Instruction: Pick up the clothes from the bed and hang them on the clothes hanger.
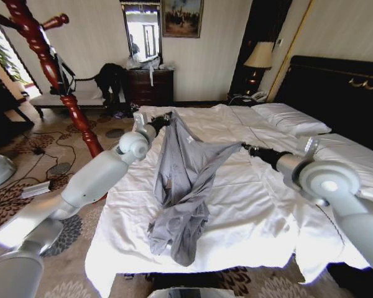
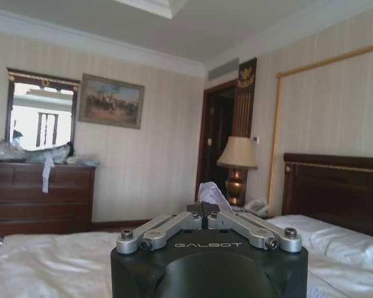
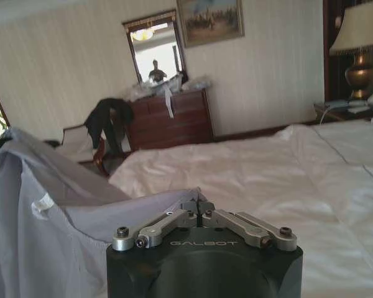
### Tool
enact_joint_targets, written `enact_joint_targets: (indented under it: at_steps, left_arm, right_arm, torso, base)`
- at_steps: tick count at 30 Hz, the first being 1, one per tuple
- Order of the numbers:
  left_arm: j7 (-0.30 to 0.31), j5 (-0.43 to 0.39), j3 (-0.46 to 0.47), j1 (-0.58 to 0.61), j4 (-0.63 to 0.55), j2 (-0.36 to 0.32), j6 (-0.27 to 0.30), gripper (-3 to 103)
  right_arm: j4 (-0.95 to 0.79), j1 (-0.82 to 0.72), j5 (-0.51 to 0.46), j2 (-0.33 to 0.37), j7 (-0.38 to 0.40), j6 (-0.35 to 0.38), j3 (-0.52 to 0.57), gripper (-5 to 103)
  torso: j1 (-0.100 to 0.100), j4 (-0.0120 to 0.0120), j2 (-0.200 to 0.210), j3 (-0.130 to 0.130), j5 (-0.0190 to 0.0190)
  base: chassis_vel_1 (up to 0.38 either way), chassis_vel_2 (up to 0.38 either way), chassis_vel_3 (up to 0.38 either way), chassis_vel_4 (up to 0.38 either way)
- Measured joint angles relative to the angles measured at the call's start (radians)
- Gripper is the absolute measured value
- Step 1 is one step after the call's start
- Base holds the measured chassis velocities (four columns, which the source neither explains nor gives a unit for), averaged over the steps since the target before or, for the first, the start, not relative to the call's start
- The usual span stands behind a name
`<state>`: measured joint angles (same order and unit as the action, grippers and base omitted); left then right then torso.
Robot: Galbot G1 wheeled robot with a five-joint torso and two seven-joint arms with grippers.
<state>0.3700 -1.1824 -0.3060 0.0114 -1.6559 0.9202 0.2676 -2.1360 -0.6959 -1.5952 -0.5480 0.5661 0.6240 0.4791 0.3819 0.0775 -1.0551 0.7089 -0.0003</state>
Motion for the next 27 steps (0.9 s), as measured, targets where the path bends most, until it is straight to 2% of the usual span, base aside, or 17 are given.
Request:
enact_joint_targets:
  at_steps: [6,10,15,16,17,19,20,21,24,26,27]
  left_arm:
    - [0.028,-0.04,0.008,-0.097,-0.003,-0.015,0.028,0]
    - [0.031,-0.067,-0.004,-0.178,0.012,-0.007,0.041,0]
    - [0.037,-0.094,-0.029,-0.272,0.02,0.013,0.06,0]
    - [0.038,-0.098,-0.039,-0.295,0.025,0.025,0.066,0]
    - [0.041,-0.1,-0.049,-0.314,0.031,0.035,0.073,0]
    - [0.046,-0.1,-0.066,-0.347,0.039,0.044,0.087,0]
    - [0.046,-0.1,-0.066,-0.347,0.039,0.044,0.087,0]
    - [0.049,-0.1,-0.074,-0.359,0.044,0.046,0.098,0]
    - [0.059,-0.09,-0.1,-0.405,0.102,0.067,0.125,0]
    - [0.059,-0.087,-0.103,-0.415,0.123,0.076,0.126,0]
    - [0.059,-0.085,-0.106,-0.432,0.159,0.089,0.128,0]
  right_arm:
    - [0.066,0.112,-0.017,0.035,-0.008,-0.01,-0.028,0]
    - [0.1,0.135,-0.02,0.088,-0.023,-0.023,0.003,0]
    - [0.159,0.21,-0.051,0.13,-0.034,-0.041,-0.001,0]
    - [0.173,0.231,-0.051,0.139,-0.038,-0.047,-0.014,0]
    - [0.189,0.265,-0.047,0.139,-0.044,-0.054,-0.042,0]
    - [0.234,0.378,-0.031,0.107,-0.048,-0.063,-0.157,0]
    - [0.234,0.378,-0.031,0.107,-0.048,-0.063,-0.157,0]
    - [0.254,0.431,-0.027,0.085,-0.048,-0.064,-0.208,0]
    - [0.348,0.643,-0.005,-0.028,-0.045,-0.066,-0.406,0]
    - [0.367,0.674,0.004,-0.048,-0.047,-0.067,-0.437,0]
    - [0.403,0.727,0.026,-0.078,-0.054,-0.071,-0.488,0]
  torso:
    - [0.0,-0.0001,0.0,0.0,0.0001]
    - [0.0,0.0015,0.0,0.0,0.0005]
    - [0.0,-0.0003,0.0,0.0,0.0001]
    - [0.0,-0.0002,0.0,0.0,-0.0001]
    - [0.0,0.0011,0.0,0.0,0.0001]
    - [0.0,0.0021,0.0,0.0,0.0015]
    - [0.0,0.0021,0.0,0.0,0.0015]
    - [0.0,0.0017,0.0,0.0,0.0019]
    - [0.0,-0.0007,0.0,0.0,-0.0003]
    - [0.0,-0.0011,0.0,0.0,-0.0005]
    - [0.0,-0.0011,0.0,0.0,-0.0005]
  base:
    - [0.0,0.0,0.0,0.0]
    - [0.0,0.0,0.0,0.0]
    - [0.0,0.0,0.0,0.0]
    - [0.0,0.0,0.0,0.0]
    - [0.0,0.0,0.0,0.0]
    - [0.0,0.0,0.0,0.0]
    - [0.0,0.0,0.0,0.0]
    - [0.0,0.0,0.0,0.0]
    - [0.0,0.0,0.0,0.0]
    - [0.0,0.0,0.0,0.0]
    - [0.0,0.0,0.0,0.0]
